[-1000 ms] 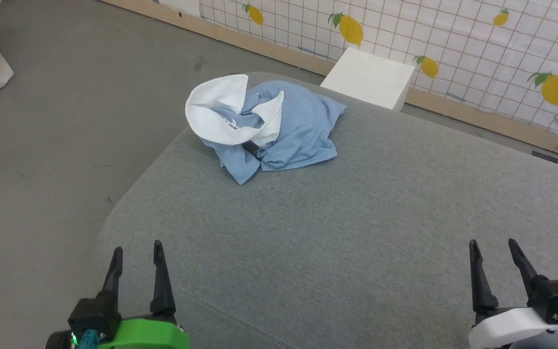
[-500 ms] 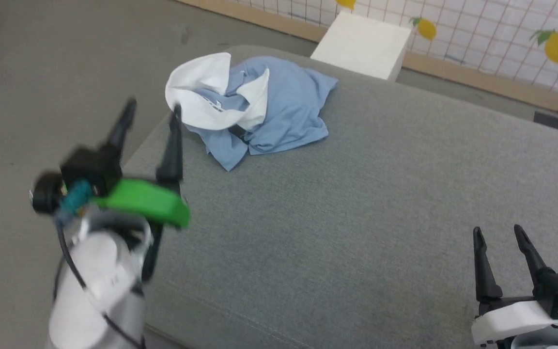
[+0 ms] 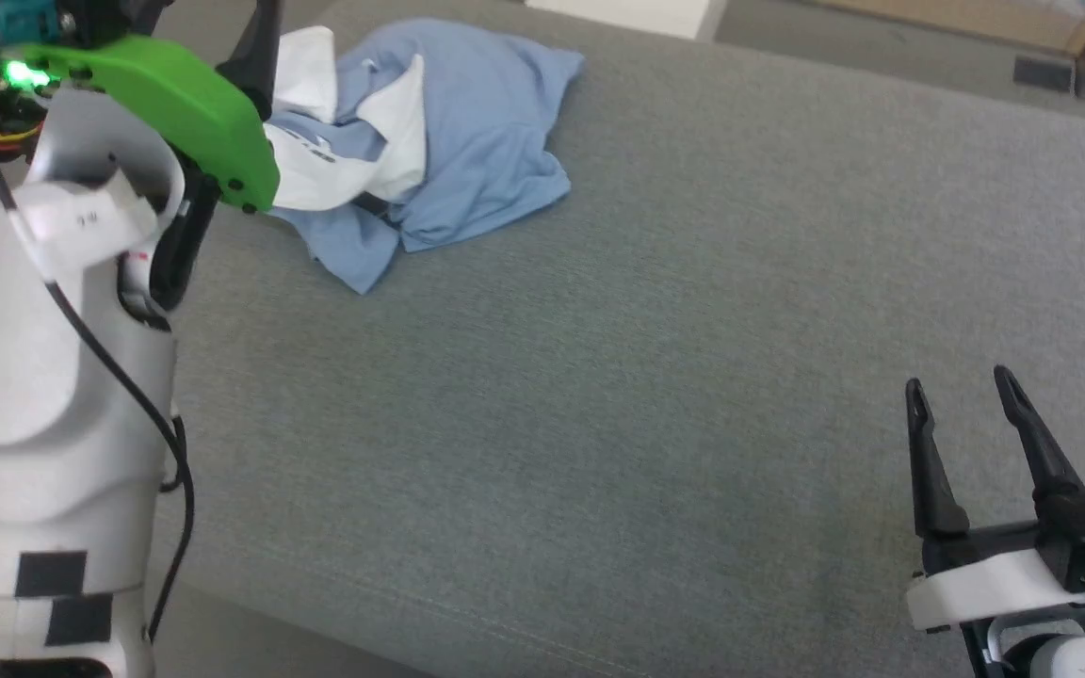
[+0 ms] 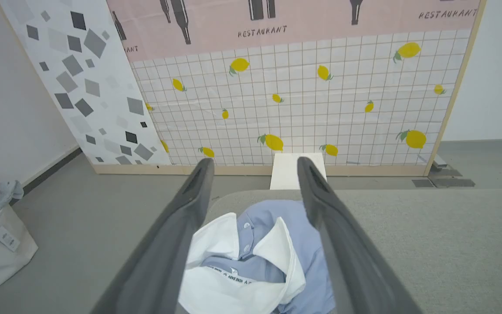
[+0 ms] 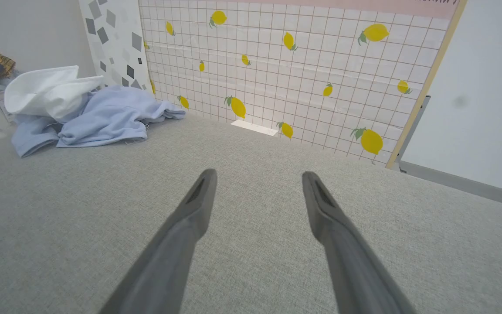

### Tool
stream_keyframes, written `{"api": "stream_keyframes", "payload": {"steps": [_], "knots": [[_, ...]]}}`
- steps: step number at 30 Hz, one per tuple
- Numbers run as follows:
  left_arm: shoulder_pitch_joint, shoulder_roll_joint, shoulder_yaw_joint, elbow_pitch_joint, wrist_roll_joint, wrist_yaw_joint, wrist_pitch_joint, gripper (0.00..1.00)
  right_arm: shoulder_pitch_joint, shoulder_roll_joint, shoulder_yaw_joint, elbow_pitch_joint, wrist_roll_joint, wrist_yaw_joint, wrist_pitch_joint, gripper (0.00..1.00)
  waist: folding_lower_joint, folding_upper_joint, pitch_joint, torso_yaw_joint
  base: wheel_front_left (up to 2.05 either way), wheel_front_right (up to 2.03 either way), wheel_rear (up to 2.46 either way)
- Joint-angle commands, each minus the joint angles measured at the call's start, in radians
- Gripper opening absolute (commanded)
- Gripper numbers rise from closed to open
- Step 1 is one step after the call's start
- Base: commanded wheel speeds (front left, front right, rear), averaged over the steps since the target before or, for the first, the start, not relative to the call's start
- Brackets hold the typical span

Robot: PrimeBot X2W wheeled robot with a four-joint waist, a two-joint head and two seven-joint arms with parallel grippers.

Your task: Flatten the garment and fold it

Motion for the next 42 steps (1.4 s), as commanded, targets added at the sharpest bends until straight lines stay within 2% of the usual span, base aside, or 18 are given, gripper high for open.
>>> {"api": "stream_keyframes", "payload": {"steps": [1,6,13,17,22,27,31,32,33,37,42], "knots": [[-0.026,0.012,-0.006,0.019,-0.023,-0.004,0.022,1.00,-0.018,-0.001,0.009,-0.020,-0.010,-0.002,0.007,1.00,0.0000,0.0000,0.078,-0.060,0.00,0.00,0.00],[-0.095,0.030,-0.013,0.079,-0.073,-0.006,0.087,1.00,-0.034,-0.030,0.031,-0.088,-0.004,-0.002,0.031,1.00,0.0000,0.0000,0.157,-0.099,0.00,0.00,0.00],[-0.139,0.046,-0.055,0.139,-0.088,-0.001,0.204,1.00,-0.051,-0.072,0.030,-0.169,0.013,-0.002,0.057,1.00,0.0000,0.0000,0.251,-0.142,0.00,0.00,0.00],[-0.152,0.047,-0.063,0.181,-0.078,0.039,0.269,1.00,-0.055,-0.091,0.019,-0.196,0.020,-0.002,0.070,1.00,0.0000,0.0000,0.293,-0.160,0.00,0.00,0.00],[-0.157,0.052,-0.051,0.234,-0.071,0.118,0.362,1.00,-0.057,-0.108,0.019,-0.216,0.031,-0.002,0.077,1.00,0.0000,0.0000,0.331,-0.191,0.00,0.00,0.00],[-0.162,0.063,-0.040,0.274,-0.051,0.183,0.377,1.00,-0.064,-0.116,0.027,-0.230,0.038,-0.002,0.083,1.00,0.0000,0.0000,0.352,-0.230,0.00,0.00,0.00],[-0.165,0.094,-0.040,0.302,-0.019,0.212,0.351,1.00,-0.065,-0.119,0.021,-0.234,0.041,-0.002,0.085,1.00,0.0000,0.0000,0.362,-0.257,0.00,0.00,0.00],[-0.165,0.098,-0.043,0.311,-0.016,0.211,0.347,0.58,-0.063,-0.119,0.016,-0.236,0.042,-0.002,0.085,1.00,0.0000,0.0000,0.366,-0.260,0.00,0.00,0.00],[-0.168,0.100,-0.043,0.317,-0.015,0.212,0.339,0.00,-0.062,-0.120,0.013,-0.238,0.043,-0.002,0.085,1.00,0.0000,0.0000,0.370,-0.261,0.00,0.00,0.00],[-0.177,0.107,-0.039,0.336,-0.017,0.207,0.295,0.00,-0.067,-0.118,0.006,-0.236,0.047,-0.002,0.082,1.00,0.0000,0.0000,0.370,-0.263,0.00,0.00,0.00],[-0.186,0.121,-0.035,0.351,-0.032,0.176,0.255,0.00,-0.077,-0.106,0.016,-0.225,0.046,-0.002,0.074,1.00,0.0000,0.0000,0.339,-0.258,0.00,0.00,0.00]]}}
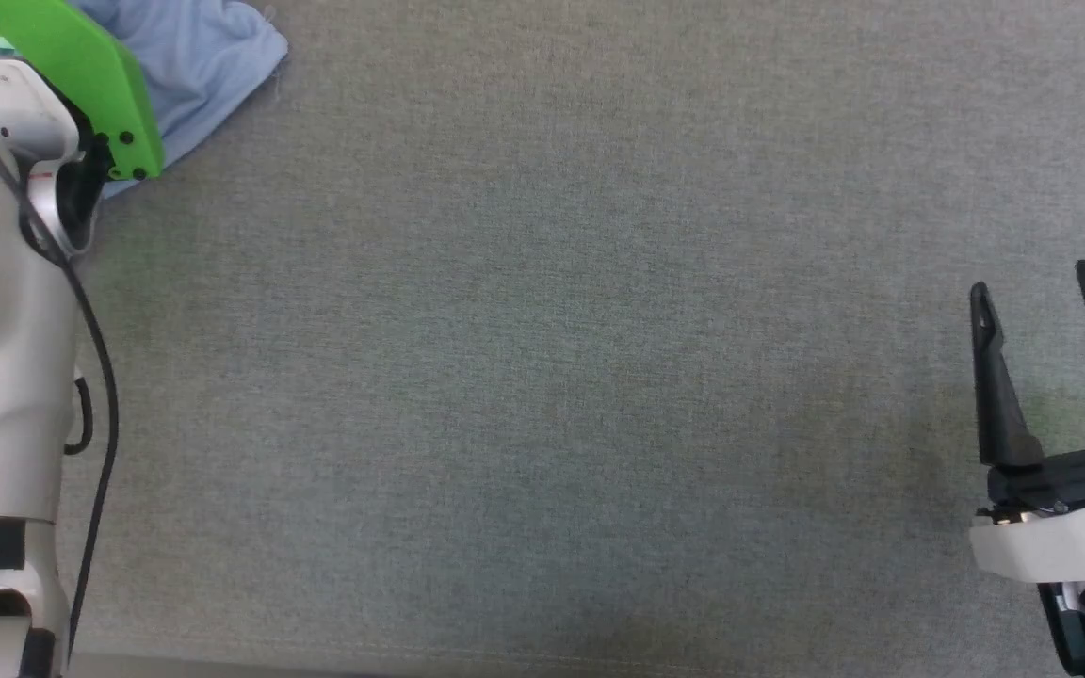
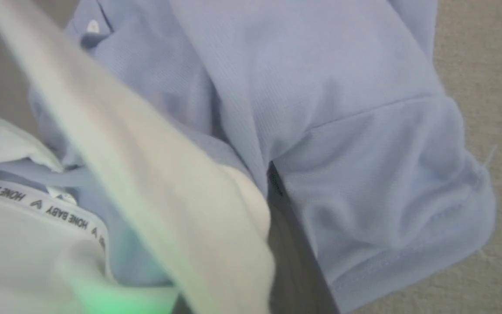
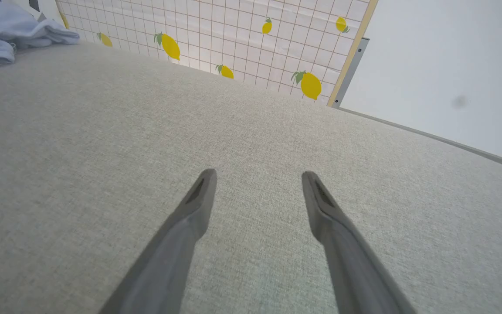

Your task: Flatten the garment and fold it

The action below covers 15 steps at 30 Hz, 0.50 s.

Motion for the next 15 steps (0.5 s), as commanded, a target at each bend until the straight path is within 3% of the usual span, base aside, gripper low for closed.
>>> {"api": "stream_keyframes", "payload": {"steps": [1,15], "knots": [[-0.026,0.014,0.002,0.001,-0.008,-0.014,-0.014,0.00,-0.021,0.007,0.006,0.005,0.008,-0.002,-0.010,1.00,-0.0001,0.0000,-0.025,0.007,0.00,0.00,0.00],[-0.107,0.017,-0.034,-0.047,-0.049,-0.131,-0.061,0.00,-0.013,0.076,-0.008,0.089,-0.002,-0.002,-0.038,1.00,-0.0001,0.0000,-0.249,0.022,0.00,0.00,0.00]]}}
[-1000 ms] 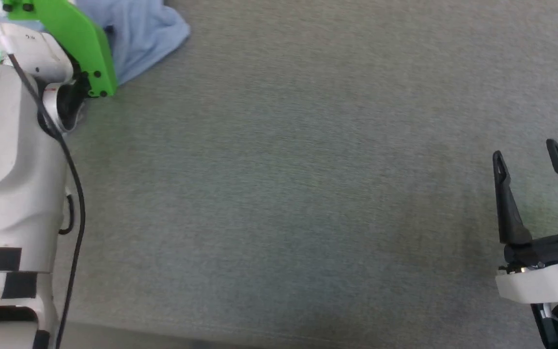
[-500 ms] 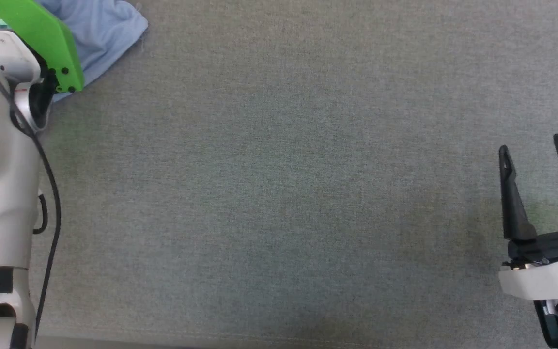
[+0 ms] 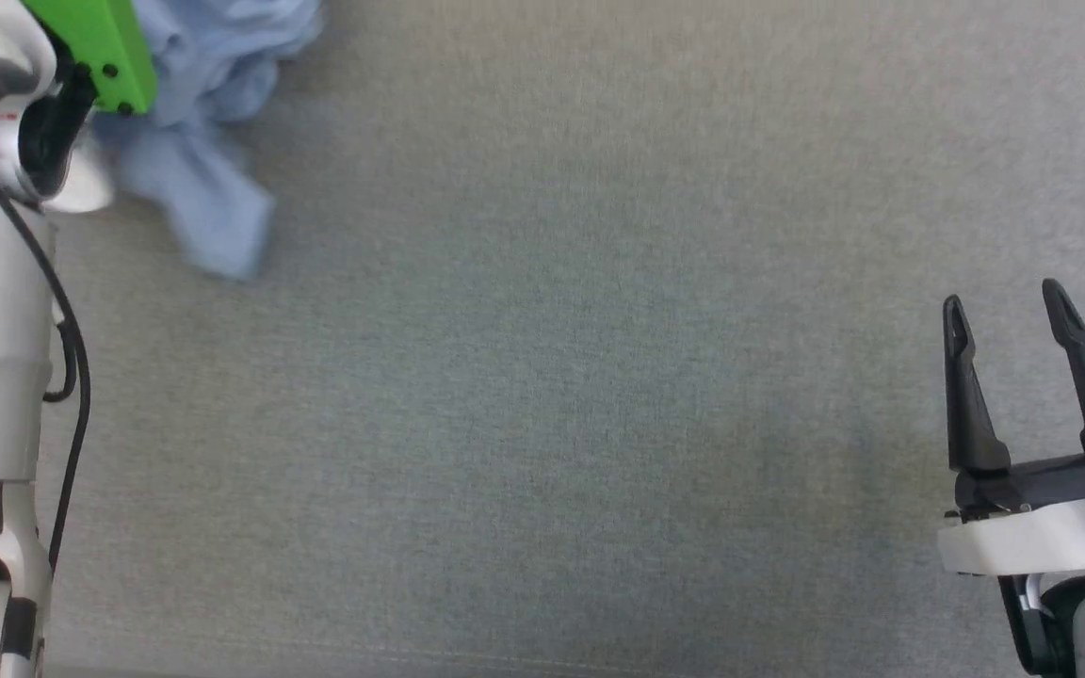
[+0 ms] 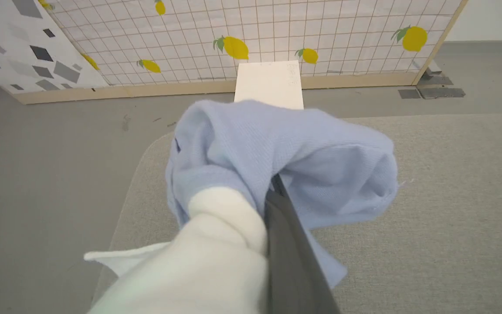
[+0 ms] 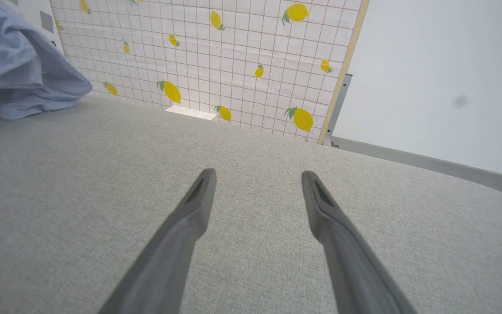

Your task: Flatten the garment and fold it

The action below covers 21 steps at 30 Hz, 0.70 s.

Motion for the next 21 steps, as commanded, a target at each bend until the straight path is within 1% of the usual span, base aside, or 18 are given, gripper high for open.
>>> {"api": "stream_keyframes", "payload": {"steps": [1,4,8,15,21], "knots": [[-0.026,0.001,-0.012,-0.012,0.005,-0.011,-0.004,0.00,0.004,0.010,-0.006,0.009,-0.002,-0.002,-0.007,1.00,0.0001,0.0000,-0.103,0.007,0.00,0.00,0.00],[-0.038,-0.007,-0.038,-0.025,-0.008,-0.032,0.000,0.00,0.025,0.025,-0.017,0.027,-0.008,-0.002,-0.009,1.00,0.0001,0.0000,-0.174,0.002,0.00,0.00,0.00],[-0.043,-0.029,-0.076,-0.046,-0.041,-0.049,0.012,0.00,0.053,0.036,-0.031,0.046,-0.012,-0.002,-0.010,1.00,0.0001,0.0000,-0.264,-0.014,0.00,0.00,0.00],[-0.037,-0.105,-0.121,-0.117,-0.149,-0.058,0.027,0.00,0.099,0.040,-0.057,0.065,0.023,-0.002,-0.003,1.00,0.0001,0.0000,-0.377,-0.061,0.00,0.00,0.00],[-0.027,-0.173,-0.177,-0.214,-0.220,-0.059,0.049,0.00,0.129,0.040,-0.072,0.066,0.041,-0.002,0.002,1.00,0.0001,0.0000,-0.415,-0.114,0.00,0.00,0.00]]}}
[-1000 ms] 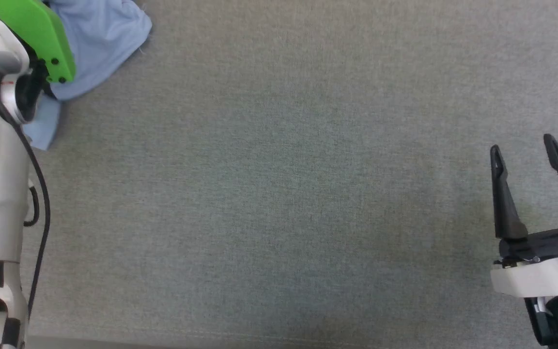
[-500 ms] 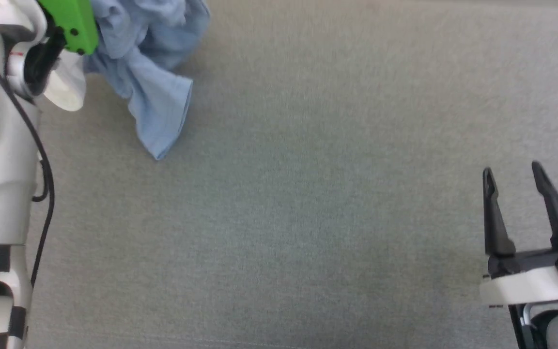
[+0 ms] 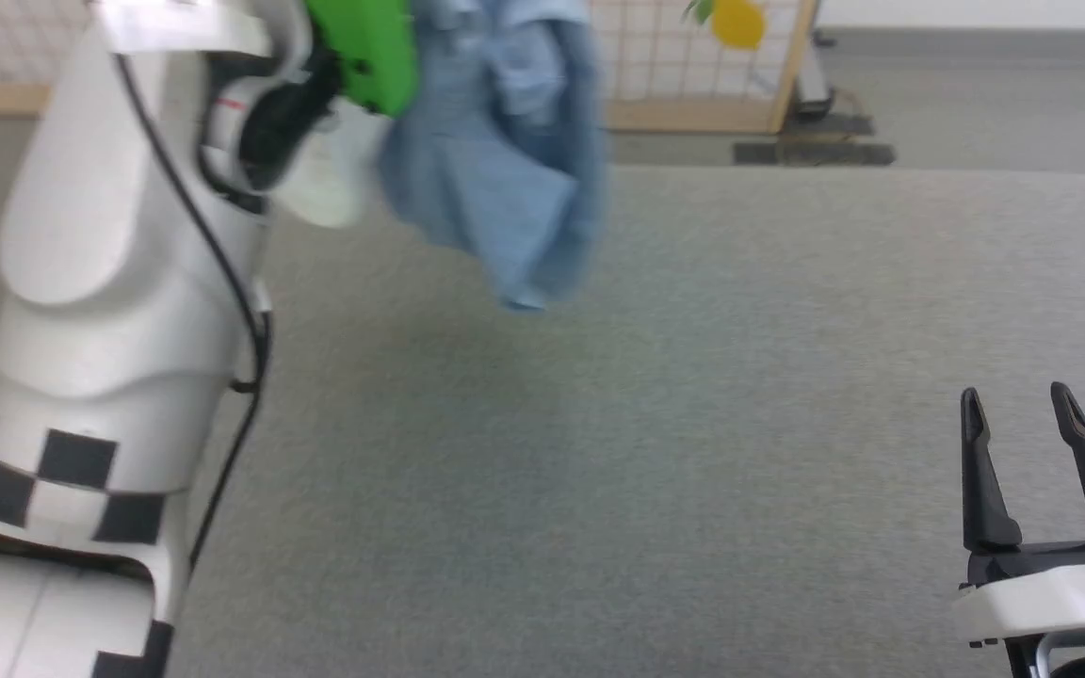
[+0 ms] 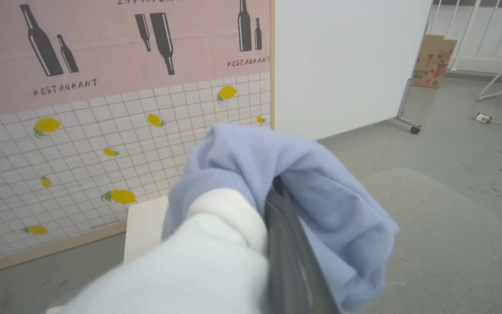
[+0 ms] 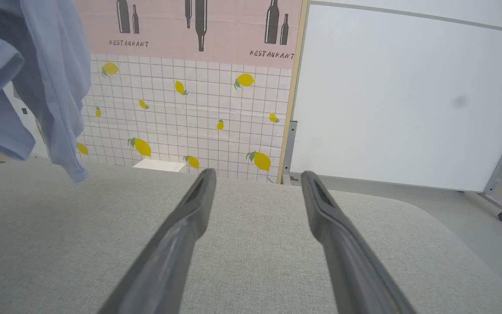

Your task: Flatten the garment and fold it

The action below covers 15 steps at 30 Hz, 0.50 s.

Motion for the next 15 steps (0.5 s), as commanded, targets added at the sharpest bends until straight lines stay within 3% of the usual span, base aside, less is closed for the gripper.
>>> {"api": "stream_keyframes", "payload": {"steps": [1,8,15], "knots": [[-0.004,-0.014,-0.020,-0.028,-0.008,-0.007,0.000,0.00,0.011,0.002,-0.003,0.001,0.008,-0.002,0.001,1.00,0.0001,-0.0001,-0.051,-0.068,0.00,0.00,0.00],[0.054,-0.100,-0.125,-0.153,-0.037,-0.006,-0.008,0.00,-0.002,0.002,-0.020,-0.003,0.019,-0.002,-0.004,1.00,0.0001,-0.0001,-0.034,-0.135,0.00,0.00,0.00],[0.145,-0.152,-0.188,-0.173,-0.026,0.014,-0.080,0.00,-0.020,0.002,-0.033,0.001,0.028,-0.002,-0.012,1.00,0.0001,-0.0001,0.010,-0.186,0.00,0.00,0.00]]}}
